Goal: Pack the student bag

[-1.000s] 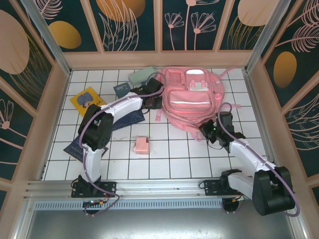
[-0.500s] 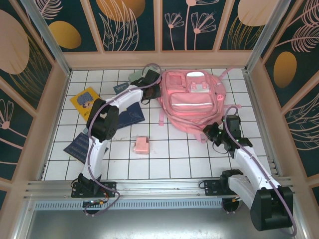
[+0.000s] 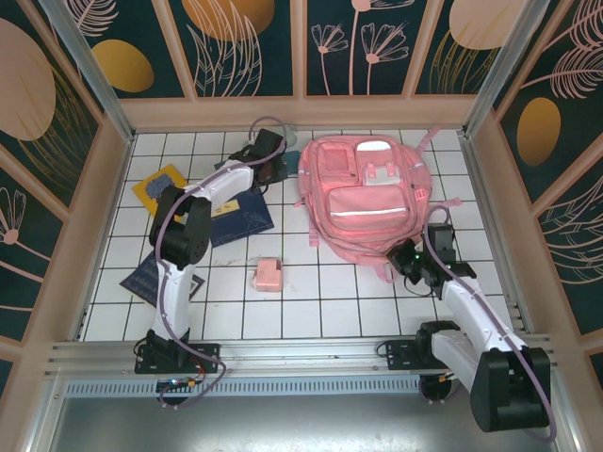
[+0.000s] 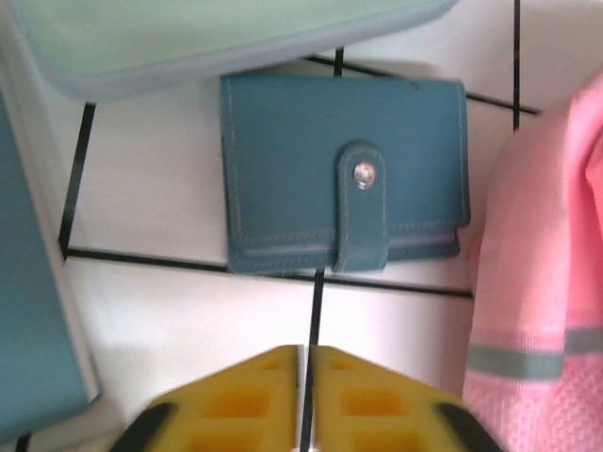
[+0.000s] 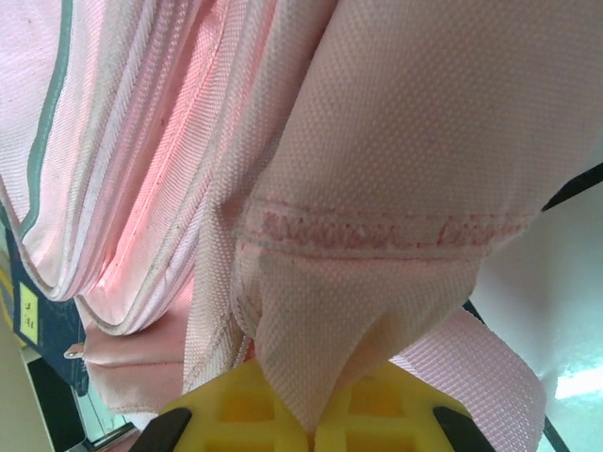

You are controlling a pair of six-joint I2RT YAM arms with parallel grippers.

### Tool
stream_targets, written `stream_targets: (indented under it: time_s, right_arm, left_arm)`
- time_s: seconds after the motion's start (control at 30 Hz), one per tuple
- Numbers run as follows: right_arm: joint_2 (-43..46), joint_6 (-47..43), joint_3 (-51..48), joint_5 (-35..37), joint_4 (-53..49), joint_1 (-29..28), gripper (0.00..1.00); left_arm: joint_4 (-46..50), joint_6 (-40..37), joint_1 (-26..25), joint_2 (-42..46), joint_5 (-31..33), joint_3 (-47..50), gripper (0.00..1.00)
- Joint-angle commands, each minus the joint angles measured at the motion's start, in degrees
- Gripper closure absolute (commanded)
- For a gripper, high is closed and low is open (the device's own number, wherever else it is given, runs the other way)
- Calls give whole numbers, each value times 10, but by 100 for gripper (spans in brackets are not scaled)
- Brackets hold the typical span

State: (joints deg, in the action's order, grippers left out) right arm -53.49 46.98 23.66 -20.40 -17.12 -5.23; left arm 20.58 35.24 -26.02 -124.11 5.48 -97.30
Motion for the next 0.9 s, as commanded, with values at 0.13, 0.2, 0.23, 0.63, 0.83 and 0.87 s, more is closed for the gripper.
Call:
stream_targets:
  time_s: [0.13,0.2,0.23,0.63,0.83,0.87]
  right_arm:
    - [-26,-24,32,28,4,4,100]
    - [-26,-25,29,32,0,5,100]
    - [-26,-25,29,31,-1,6,100]
    - [-4,-40,31,32,-28,11,100]
    - [5,-46,20,-7,-9,10,100]
    - [8,-42,14,-21,1,7,100]
  left_arm:
    - [-44,-31,-5,75,-64,56,49]
    - [-48,-38,-5,67,-86,45,41]
    - [-49,-40,-5,61,-92,38,41]
    - [11,-55,-25,-89,-129,-151,34]
    - [30,-51,-37,-144,-141,-201,39]
    - [32,-50,-41,-155,-145,-215,40]
